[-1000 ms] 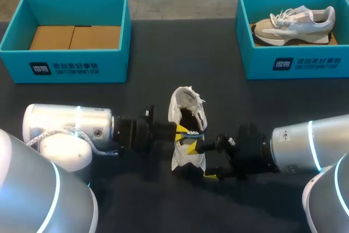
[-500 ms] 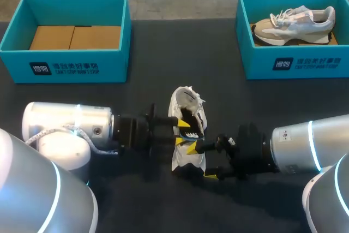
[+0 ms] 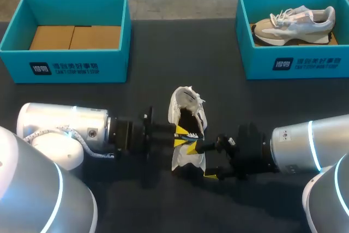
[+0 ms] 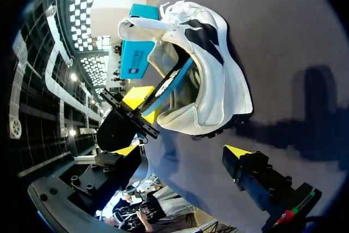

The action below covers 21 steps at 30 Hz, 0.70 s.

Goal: Take the shoe out of the shoebox, open the shoe tongue, remove and reinsert the insole, then place the shoe into the shoebox

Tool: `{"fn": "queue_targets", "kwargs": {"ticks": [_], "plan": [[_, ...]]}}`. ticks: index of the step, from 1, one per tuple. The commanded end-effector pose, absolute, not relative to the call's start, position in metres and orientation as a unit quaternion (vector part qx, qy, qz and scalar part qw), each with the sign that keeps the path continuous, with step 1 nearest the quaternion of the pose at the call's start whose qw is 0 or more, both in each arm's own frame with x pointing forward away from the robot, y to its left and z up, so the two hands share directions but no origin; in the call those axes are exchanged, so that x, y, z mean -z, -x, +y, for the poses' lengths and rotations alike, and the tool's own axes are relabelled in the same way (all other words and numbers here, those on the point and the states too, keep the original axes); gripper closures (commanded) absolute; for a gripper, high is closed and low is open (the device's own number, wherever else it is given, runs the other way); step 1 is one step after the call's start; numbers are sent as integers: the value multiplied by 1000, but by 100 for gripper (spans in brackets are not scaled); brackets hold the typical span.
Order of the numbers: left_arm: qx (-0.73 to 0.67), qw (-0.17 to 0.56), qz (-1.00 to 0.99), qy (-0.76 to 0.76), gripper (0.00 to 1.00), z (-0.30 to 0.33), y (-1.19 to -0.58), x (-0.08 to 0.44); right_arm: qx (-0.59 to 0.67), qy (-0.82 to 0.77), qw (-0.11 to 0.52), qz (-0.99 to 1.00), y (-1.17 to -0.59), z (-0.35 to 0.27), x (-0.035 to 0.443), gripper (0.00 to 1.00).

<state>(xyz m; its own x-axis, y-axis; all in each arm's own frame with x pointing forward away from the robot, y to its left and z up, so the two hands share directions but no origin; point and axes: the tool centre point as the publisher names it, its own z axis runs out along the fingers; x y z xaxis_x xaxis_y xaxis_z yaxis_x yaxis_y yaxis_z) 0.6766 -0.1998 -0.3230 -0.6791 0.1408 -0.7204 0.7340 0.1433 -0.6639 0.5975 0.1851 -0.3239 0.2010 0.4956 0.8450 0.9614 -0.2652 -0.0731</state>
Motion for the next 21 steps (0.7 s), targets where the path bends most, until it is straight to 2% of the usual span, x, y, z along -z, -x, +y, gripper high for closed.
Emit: {"fn": "queue_targets", "kwargs": {"ticks": [1, 21], "plan": [[577, 255, 712, -310, 100, -197, -675, 324, 365, 706, 319, -516, -597, 183, 322, 0], [541, 259, 727, -334, 100, -203, -701, 352, 365, 706, 319, -516, -597, 183, 322, 0]]}}
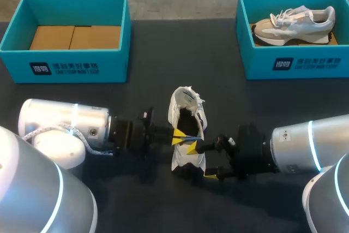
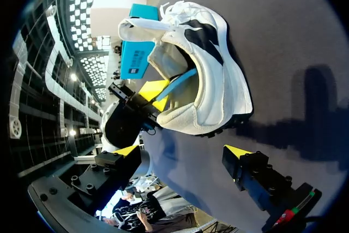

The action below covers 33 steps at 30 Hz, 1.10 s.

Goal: Take the shoe out of the shoebox, open the shoe tongue, remove and reinsert the insole, then place the shoe into the shoebox

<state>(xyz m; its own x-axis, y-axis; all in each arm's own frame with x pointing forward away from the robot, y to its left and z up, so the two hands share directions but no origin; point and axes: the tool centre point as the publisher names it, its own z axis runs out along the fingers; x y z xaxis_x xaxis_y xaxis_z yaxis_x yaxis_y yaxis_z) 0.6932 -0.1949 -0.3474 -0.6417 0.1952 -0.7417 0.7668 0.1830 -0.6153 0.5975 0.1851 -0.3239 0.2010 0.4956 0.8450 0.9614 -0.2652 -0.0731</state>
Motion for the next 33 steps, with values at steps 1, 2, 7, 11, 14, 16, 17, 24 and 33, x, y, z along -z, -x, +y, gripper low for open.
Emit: {"fn": "queue_targets", "kwargs": {"ticks": [1, 2, 7, 11, 14, 16, 17, 24, 33], "plan": [[540, 259, 728, -333, 100, -203, -702, 353, 365, 706, 319, -516, -597, 183, 322, 0], [540, 260, 729, -333, 100, -203, -703, 353, 365, 706, 319, -516, -597, 183, 322, 0], [538, 259, 732, -327, 100, -202, -704, 354, 365, 706, 319, -516, -597, 183, 322, 0], [543, 256, 732, -323, 83, -199, -701, 349, 365, 706, 319, -516, -597, 183, 322, 0], [548, 252, 732, -317, 72, -196, -698, 346, 365, 706, 319, -516, -597, 183, 322, 0], [550, 251, 731, -316, 72, -195, -696, 343, 365, 706, 319, -516, -597, 183, 322, 0], [551, 250, 731, -316, 73, -195, -695, 342, 365, 706, 319, -516, -597, 183, 322, 0], [561, 248, 725, -314, 81, -193, -690, 337, 365, 706, 319, -516, -597, 183, 322, 0], [564, 229, 728, -316, 81, -192, -683, 335, 365, 706, 319, -516, -597, 183, 322, 0]]}}
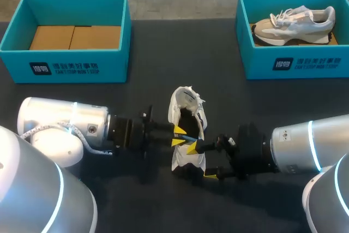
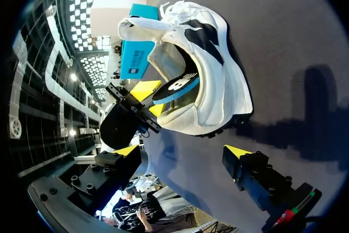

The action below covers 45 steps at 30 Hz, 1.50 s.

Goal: Take the shoe out of the shoebox, open the shoe tongue, remove and reinsert the insole, then place the shoe into the shoebox

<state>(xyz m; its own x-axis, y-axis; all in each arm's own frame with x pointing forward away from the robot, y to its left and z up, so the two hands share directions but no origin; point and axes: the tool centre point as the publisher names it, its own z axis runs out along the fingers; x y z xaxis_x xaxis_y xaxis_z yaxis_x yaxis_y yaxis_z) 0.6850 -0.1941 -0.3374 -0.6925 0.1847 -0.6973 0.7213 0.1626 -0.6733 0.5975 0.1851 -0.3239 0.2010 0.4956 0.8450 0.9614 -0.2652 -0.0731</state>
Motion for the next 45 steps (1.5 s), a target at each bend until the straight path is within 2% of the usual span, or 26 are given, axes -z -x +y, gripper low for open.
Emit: {"fn": "queue_targets", "kwargs": {"ticks": [1, 6, 9, 25, 35, 36, 37, 38, 40, 41, 45], "plan": [[564, 228, 728, -317, 81, -192, -683, 335, 365, 706, 319, -516, -597, 183, 322, 0], [564, 223, 726, -323, 86, -193, -681, 333, 365, 706, 319, -516, -597, 183, 322, 0], [562, 218, 727, -329, 100, -194, -681, 333, 365, 706, 319, -516, -597, 183, 322, 0], [533, 212, 751, -328, 100, -192, -695, 356, 365, 706, 319, -516, -597, 183, 322, 0], [540, 208, 749, -322, 100, -192, -692, 351, 365, 706, 319, -516, -597, 183, 322, 0], [541, 208, 749, -322, 96, -191, -691, 349, 365, 706, 319, -516, -597, 183, 322, 0], [544, 207, 747, -321, 82, -190, -690, 347, 365, 706, 319, -516, -597, 183, 322, 0], [545, 207, 747, -320, 74, -190, -689, 345, 365, 706, 319, -516, -597, 183, 322, 0], [548, 207, 745, -319, 69, -187, -688, 341, 365, 706, 319, -516, -597, 183, 322, 0], [550, 207, 744, -318, 63, -186, -688, 339, 365, 706, 319, -516, -597, 183, 322, 0], [559, 209, 737, -316, 60, -182, -684, 329, 365, 706, 319, -516, -597, 183, 322, 0]]}}
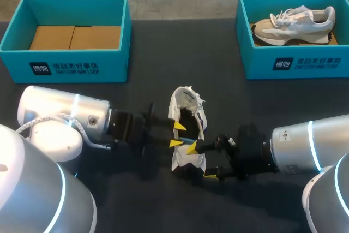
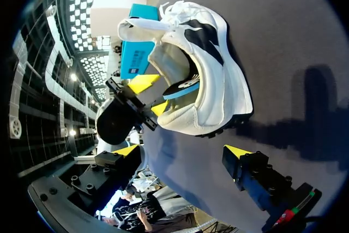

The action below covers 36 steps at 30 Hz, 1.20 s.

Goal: Take the shoe out of the shoebox, open the shoe tongue, remove and reinsert the insole, then place the shoe into the shoebox

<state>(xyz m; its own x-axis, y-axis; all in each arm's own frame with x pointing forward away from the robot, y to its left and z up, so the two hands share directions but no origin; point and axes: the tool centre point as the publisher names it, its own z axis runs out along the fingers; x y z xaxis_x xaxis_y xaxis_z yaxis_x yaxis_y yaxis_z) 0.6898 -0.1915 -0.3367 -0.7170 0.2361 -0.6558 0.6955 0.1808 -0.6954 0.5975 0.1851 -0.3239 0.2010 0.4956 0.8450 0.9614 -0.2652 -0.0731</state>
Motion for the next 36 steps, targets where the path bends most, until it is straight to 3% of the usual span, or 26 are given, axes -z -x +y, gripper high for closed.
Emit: {"fn": "queue_targets", "kwargs": {"ticks": [1, 10, 36], "plan": [[561, 209, 736, -316, 60, -181, -683, 326, 365, 706, 319, -516, -597, 183, 322, 0], [555, 196, 735, -338, 69, -170, -684, 307, 365, 706, 319, -516, -597, 183, 322, 0], [469, 125, 758, -436, 67, -170, -700, 289, 372, 707, 310, -516, -593, 164, 310, 0]]}}
